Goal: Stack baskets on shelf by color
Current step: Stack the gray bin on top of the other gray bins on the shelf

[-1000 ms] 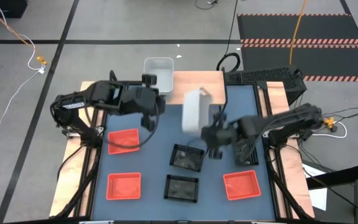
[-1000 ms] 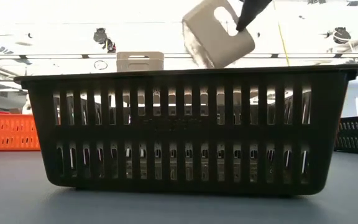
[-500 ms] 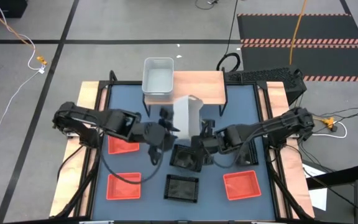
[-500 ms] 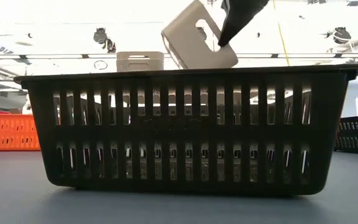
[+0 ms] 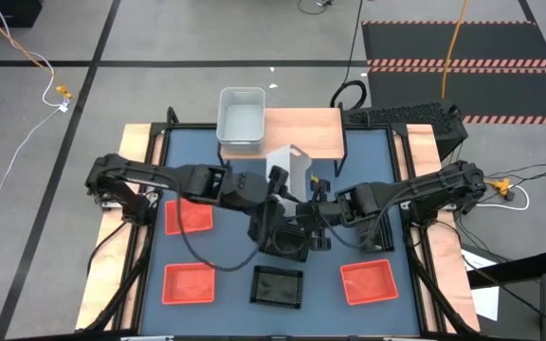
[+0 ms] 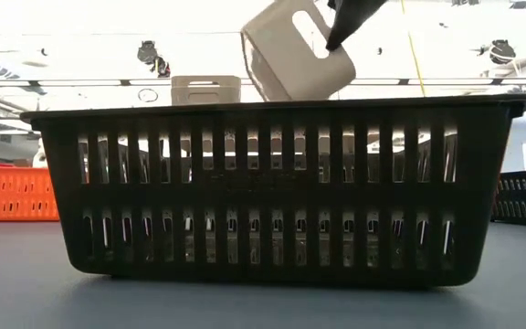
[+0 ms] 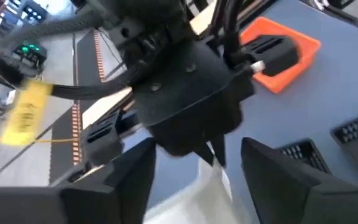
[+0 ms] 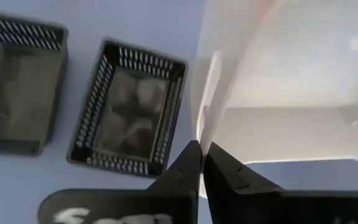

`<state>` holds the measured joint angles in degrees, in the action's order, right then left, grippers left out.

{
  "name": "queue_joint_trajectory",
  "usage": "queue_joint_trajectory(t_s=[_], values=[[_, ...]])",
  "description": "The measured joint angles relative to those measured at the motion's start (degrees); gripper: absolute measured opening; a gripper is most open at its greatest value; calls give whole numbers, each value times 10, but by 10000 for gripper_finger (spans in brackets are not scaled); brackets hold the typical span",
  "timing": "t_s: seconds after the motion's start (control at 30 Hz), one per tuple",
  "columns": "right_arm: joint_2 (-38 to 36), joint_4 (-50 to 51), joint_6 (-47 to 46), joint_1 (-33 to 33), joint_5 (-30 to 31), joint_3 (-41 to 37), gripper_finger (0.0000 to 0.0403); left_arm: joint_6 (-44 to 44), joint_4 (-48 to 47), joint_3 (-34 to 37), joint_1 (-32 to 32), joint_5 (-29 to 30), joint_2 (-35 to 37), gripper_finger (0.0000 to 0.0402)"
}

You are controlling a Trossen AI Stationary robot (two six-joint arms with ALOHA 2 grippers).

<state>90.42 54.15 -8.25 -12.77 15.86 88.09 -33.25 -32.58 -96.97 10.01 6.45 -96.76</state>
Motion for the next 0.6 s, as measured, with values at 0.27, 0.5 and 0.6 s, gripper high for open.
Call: queue_joint_trajectory(t_s=[0.27,0.5,0.6], values=[[-3,10,3,5,-10,0,5,8,3,0,-4,5,-52,276],[-12,-4,19,8,-50,0,6,40,-52,1,-14,-2,-53,232],[-19,-12,30,10,-55,1,6,73,-73,2,-22,-5,-54,204]])
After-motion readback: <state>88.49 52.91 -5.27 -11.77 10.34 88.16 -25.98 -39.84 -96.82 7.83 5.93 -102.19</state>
